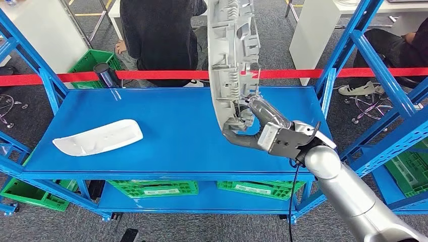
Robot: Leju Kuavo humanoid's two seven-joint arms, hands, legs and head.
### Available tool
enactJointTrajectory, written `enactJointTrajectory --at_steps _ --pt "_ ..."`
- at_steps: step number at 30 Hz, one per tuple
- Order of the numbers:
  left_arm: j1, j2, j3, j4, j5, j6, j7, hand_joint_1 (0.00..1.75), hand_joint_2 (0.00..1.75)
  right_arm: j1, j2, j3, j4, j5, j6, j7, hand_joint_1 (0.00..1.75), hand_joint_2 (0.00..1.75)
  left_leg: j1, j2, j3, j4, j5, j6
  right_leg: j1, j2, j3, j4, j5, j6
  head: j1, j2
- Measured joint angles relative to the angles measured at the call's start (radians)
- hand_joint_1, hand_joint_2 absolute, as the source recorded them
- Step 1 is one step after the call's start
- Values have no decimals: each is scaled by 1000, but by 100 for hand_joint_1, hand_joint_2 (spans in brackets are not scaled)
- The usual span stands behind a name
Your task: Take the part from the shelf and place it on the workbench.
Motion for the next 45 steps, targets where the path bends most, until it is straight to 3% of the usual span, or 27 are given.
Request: enactJointTrajectory --at_steps 2,4,5,6,7,10,12,15,17,19,21,22,24,26,28,31,33,35,36,37,39,41,42,45 --pt "2 0 0 0 0 7 -4 0 175 11 22 -15 -26 -40 37 -10 175 175 5 0 -35 76 -47 -13 -4 1 1 -1 1 -10 -1 0" --pt "4 0 0 0 -1 13 -5 0 175 18 39 -24 -44 -62 59 -13 175 175 11 1 -98 213 -109 -23 -2 1 1 -1 0 -14 -2 0" --pt "7 1 0 0 -1 14 -5 0 175 21 46 -26 -50 -76 72 -13 175 175 12 1 -123 265 -124 -25 -1 1 1 -1 0 -14 -2 0" --pt "9 1 0 0 -2 14 -5 0 175 26 53 -29 -55 -96 90 -13 175 175 13 1 -133 282 -120 -25 1 2 1 -1 0 -15 -2 0" --pt "10 1 0 1 -2 14 -5 0 175 30 61 -30 -61 -119 109 -13 175 175 14 0 -123 258 -98 -22 2 3 2 -1 0 -15 -2 0" --pt "12 7 0 3 -1 14 0 0 175 38 89 -37 -81 -209 164 -8 175 175 8 -1 -24 55 -7 2 6 8 4 -2 0 -14 -1 0" --pt "14 12 0 4 -1 14 5 0 175 47 105 -43 -91 -260 189 -3 175 175 -1 0 6 -6 2 15 6 9 3 -4 2 -11 -1 0" --pt "17 15 0 7 1 14 7 0 175 57 119 -45 -103 -283 204 -1 175 175 -1 2 19 -30 12 23 10 7 -2 -4 1 -2 -1 0" --pt "17 15 0 8 2 14 7 0 175 59 123 -47 -110 -286 205 0 175 175 4 5 32 -52 26 30 14 4 -31 57 -30 -6 0 0" --pt "18 13 0 9 2 14 7 0 175 62 123 -47 -111 -291 209 0 175 175 5 5 33 -55 29 32 11 3 -90 187 -83 -11 1 0" --pt "19 11 0 9 2 14 7 0 175 69 123 -48 -112 -316 226 2 175 175 4 3 32 -53 28 31 9 3 -128 267 -106 -3 1 0" --pt "20 11 0 9 2 14 7 0 175 72 123 -48 -112 -341 243 5 175 175 4 2 32 -51 27 30 8 2 -120 250 -94 6 1 0" --pt "21 9 0 9 4 13 5 0 175 76 125 -49 -112 -416 288 15 175 175 5 1 30 -41 21 22 4 -2 -54 117 -43 23 2 0" --pt "22 8 0 10 6 12 2 0 175 78 130 -47 -113 -506 339 31 175 175 1 1 24 -26 12 10 4 -5 2 11 -9 21 1 0" --pt "24 8 0 10 9 12 -3 0 175 88 138 -44 -114 -596 384 53 175 175 -1 1 18 -18 9 2 8 -3 9 -3 -5 7 0 0" --pt "29 8 0 10 13 15 -12 0 175 107 150 -39 -115 -693 429 83 175 175 4 1 5 6 -11 -8 0 -1 8 -3 -3 -9 -1 0" --pt "31 8 0 10 17 18 -17 0 175 117 158 -34 -115 -720 447 92 175 175 9 1 -38 99 -65 -21 -3 -1 7 -4 -1 -16 -1 0" --pt "34 9 0 11 23 23 -22 0 175 128 163 -27 -115 -737 462 99 175 175 13 1 -100 237 -124 -29 -1 -1 6 -4 -2 -18 -1 0" --pt "38 9 0 11 25 26 -24 0 175 133 165 -23 -115 -744 469 102 175 175 14 1 -119 277 -132 -30 0 -1 6 -3 -2 -18 -1 0" --pt "40 9 0 11 27 29 -27 0 175 138 166 -19 -115 -751 474 105 175 175 14 1 -119 277 -121 -28 1 0 6 -3 -2 -18 -1 0" --pt "43 9 0 11 29 32 -32 0 175 141 168 -11 -116 -762 483 108 175 175 13 0 -64 163 -56 -17 4 2 8 -4 -2 -18 -1 0" --pt "44 12 0 12 30 35 -37 0 175 140 171 -5 -119 -773 496 109 175 175 7 0 2 33 -13 -2 7 3 9 -4 -1 -16 -1 0" --pt "44 13 0 12 30 36 -39 0 175 139 171 -2 -121 -779 504 111 175 175 3 0 19 -1 -7 4 8 3 8 -4 0 -14 -1 0" --pt "47 14 0 13 28 39 -47 0 175 142 171 5 -126 -793 533 114 175 175 -1 2 27 -23 -3 13 8 2 5 -8 4 -4 -2 0"
